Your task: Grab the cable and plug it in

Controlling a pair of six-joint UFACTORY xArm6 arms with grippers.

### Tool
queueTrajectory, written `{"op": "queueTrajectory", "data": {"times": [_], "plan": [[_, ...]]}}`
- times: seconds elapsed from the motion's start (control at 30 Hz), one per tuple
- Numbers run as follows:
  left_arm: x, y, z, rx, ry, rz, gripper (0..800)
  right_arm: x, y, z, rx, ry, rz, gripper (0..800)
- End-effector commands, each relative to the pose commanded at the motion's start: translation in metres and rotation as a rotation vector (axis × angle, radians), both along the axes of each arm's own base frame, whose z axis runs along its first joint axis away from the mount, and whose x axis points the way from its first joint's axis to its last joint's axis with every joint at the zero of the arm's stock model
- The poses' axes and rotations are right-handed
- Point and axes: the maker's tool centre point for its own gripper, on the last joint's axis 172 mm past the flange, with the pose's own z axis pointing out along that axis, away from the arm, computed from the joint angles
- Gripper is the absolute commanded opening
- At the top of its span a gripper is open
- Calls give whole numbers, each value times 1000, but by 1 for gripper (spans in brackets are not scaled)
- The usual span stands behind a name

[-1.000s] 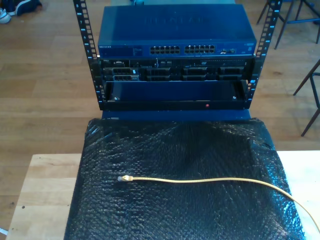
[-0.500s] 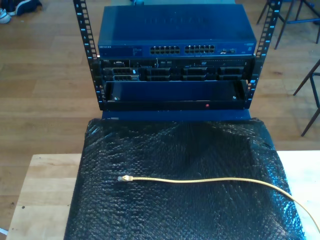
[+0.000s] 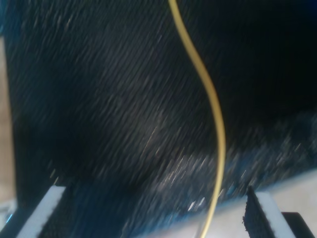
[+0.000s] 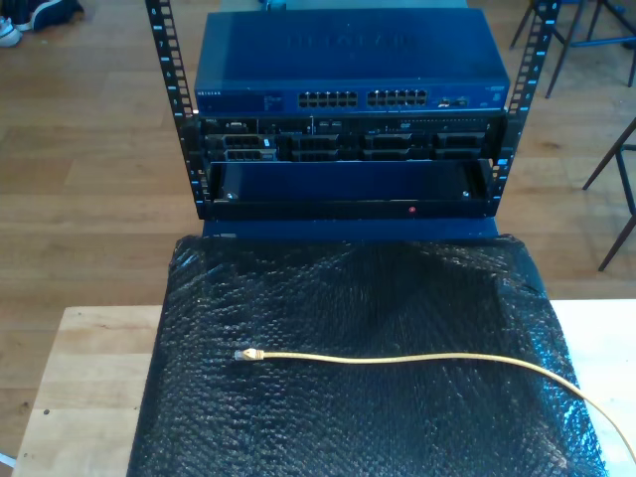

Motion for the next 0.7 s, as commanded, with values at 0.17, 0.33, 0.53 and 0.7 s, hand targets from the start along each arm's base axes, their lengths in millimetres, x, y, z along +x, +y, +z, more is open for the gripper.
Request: {"op": "queueTrajectory", "data": {"times": [0.17,0.33,0.53,0.7], "plan": [[2,-3,-1,-2,13,-4,800,4,11,0,-4,4,29,797],[7,-7,-2,11,41,14,800,13,18,-3,-21,15,33,797],[16,-18,-3,1,50,20,800,28,35,-7,-49,29,49,797],[19,-27,-7,-33,72,30,800,41,61,-7,-68,33,83,797]]}}
